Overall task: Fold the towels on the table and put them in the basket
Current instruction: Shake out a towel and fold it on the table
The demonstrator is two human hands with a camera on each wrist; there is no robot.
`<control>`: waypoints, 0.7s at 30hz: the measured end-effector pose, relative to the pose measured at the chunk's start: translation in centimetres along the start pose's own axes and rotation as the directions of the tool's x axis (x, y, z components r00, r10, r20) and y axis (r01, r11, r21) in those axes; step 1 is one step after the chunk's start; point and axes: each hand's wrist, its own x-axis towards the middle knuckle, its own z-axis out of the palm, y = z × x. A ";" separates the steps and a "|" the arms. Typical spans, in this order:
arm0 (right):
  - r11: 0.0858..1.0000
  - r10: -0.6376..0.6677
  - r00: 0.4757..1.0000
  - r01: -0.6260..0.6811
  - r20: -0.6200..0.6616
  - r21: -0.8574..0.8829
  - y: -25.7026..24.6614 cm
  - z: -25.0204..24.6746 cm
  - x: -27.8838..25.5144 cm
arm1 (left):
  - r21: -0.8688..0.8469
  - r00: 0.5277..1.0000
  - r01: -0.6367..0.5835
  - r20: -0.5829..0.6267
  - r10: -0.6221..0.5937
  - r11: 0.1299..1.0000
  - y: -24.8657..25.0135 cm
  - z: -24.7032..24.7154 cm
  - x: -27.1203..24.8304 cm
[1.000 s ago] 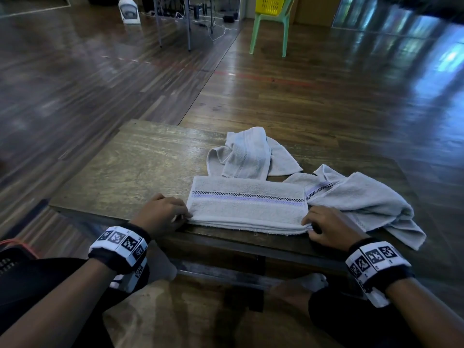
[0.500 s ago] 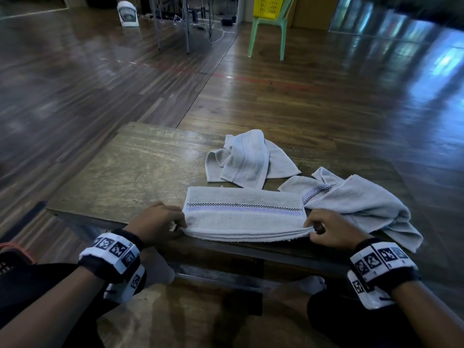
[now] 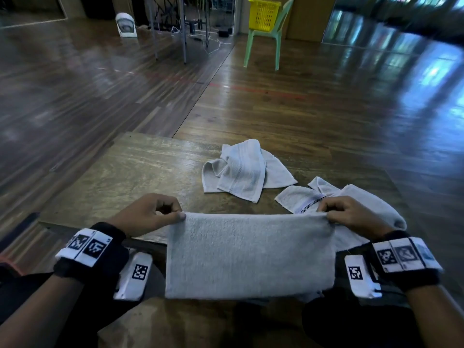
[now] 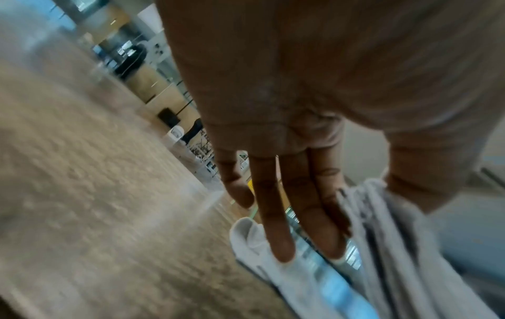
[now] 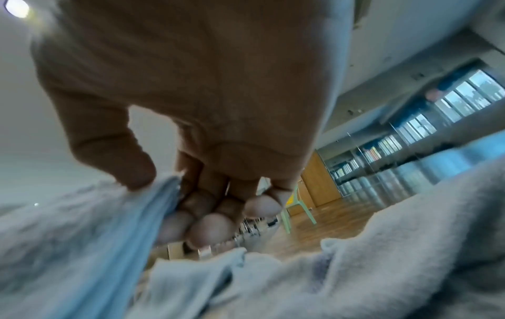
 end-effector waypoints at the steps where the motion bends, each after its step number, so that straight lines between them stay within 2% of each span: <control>1: 0.993 0.047 0.998 -0.043 0.030 -0.107 0.5 0.3 0.4 | 0.085 1.000 0.024 0.017 -0.026 0.996 -0.6 0.3 0.4; 3: 0.960 0.117 0.991 -0.095 0.069 -0.263 1.5 1.1 1.4 | 0.256 0.998 0.038 0.034 -0.048 0.966 -1.9 0.7 1.3; 5: 0.935 0.161 0.983 -0.123 0.089 -0.332 2.2 1.9 2.2 | 0.397 0.998 0.032 0.042 -0.053 0.917 -3.3 1.2 2.4; 8: 0.905 0.206 0.978 -0.177 0.036 -0.386 3.0 2.6 3.4 | 0.572 0.997 0.075 -0.026 -0.073 0.817 -4.6 1.8 4.3; 11: 0.885 0.248 0.969 -0.228 -0.003 -0.406 3.7 3.0 4.6 | 0.623 0.988 0.149 -0.116 -0.098 0.768 -4.8 2.5 5.7; 16: 0.873 0.273 0.962 -0.241 0.016 -0.425 4.2 3.3 5.7 | 0.621 0.960 0.278 -0.199 -0.195 0.733 -4.4 3.5 7.1; 19: 0.845 0.293 0.956 -0.265 -0.012 -0.465 4.5 3.8 6.0 | 0.662 0.954 0.300 -0.219 -0.205 0.687 -4.2 4.2 7.5; 21: 0.798 0.262 0.963 -0.249 -0.055 -0.549 4.2 4.5 6.0 | 0.696 0.966 0.260 -0.200 -0.166 0.669 -3.5 5.2 7.5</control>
